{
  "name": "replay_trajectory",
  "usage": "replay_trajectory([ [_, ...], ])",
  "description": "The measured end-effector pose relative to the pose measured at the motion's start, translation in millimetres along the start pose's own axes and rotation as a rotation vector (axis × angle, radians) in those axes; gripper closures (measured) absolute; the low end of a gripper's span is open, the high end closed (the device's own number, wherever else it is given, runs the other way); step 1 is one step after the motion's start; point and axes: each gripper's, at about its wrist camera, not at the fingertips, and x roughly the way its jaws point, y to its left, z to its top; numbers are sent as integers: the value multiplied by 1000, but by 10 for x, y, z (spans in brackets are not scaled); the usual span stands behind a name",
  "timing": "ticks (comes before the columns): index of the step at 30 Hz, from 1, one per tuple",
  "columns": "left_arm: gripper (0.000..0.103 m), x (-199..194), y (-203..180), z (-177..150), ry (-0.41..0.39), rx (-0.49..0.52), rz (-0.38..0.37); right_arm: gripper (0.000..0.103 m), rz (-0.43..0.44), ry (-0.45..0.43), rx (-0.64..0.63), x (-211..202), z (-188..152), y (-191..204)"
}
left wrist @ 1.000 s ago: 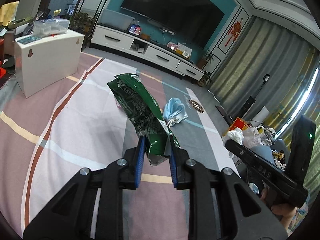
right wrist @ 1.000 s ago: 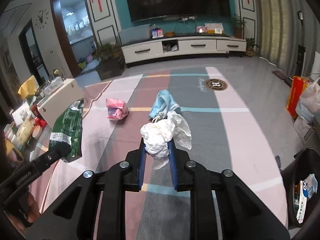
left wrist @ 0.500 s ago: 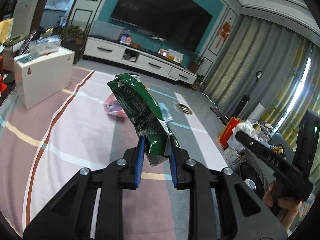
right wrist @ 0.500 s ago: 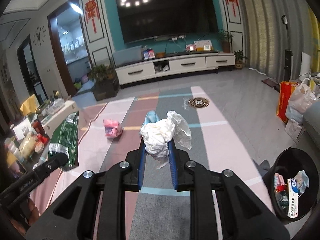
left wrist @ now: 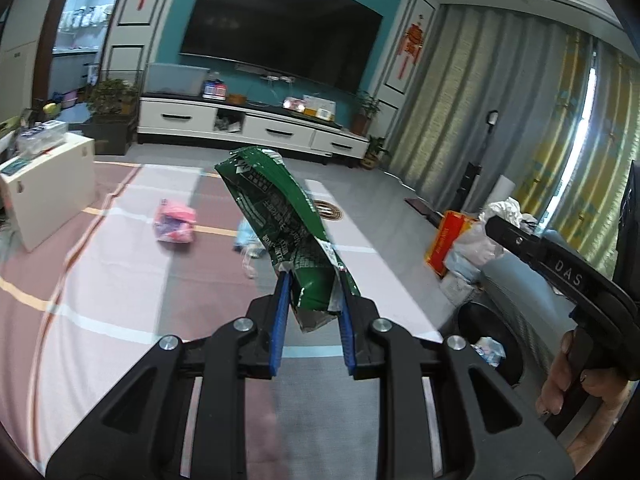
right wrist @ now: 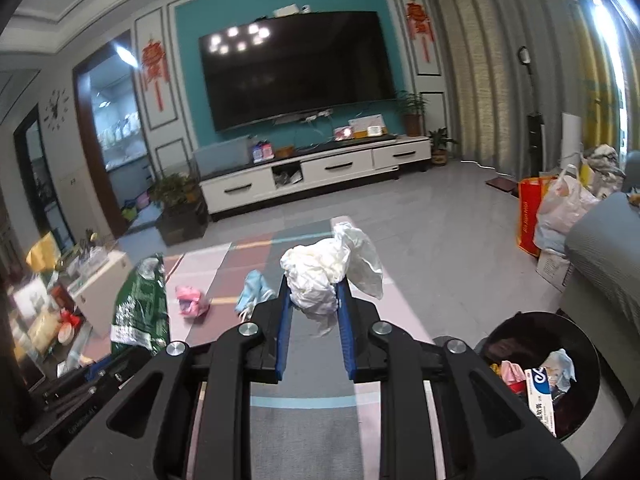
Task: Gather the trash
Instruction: 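Carry the green snack bag and white tissue over the black bin, then open both tools over the black bin to drop the bag and tissue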
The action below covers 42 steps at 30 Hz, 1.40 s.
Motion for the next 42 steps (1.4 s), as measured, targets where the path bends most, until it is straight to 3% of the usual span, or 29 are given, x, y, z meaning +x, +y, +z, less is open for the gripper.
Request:
replay_trajectory([
  [13,78,395,-1012,-118,72,76,-224,81,-160,-75,160,-385,17,-799],
  [19,78,745,-1463,-348,171,117,-323,81,-266,-66,261,-462,-92,-1266],
  [25,78,1151,-1837,-524,291,135,-411,80,-360,6,375,-360,-280,-1729],
  [31,78,1488,-2081,-676,394,150,-456,80,-392,57,491,-298,-462,-2101],
  [42,77,2079,-2427,-989,536,186,-459,79,-425,137,589,-138,-665,-2418],
])
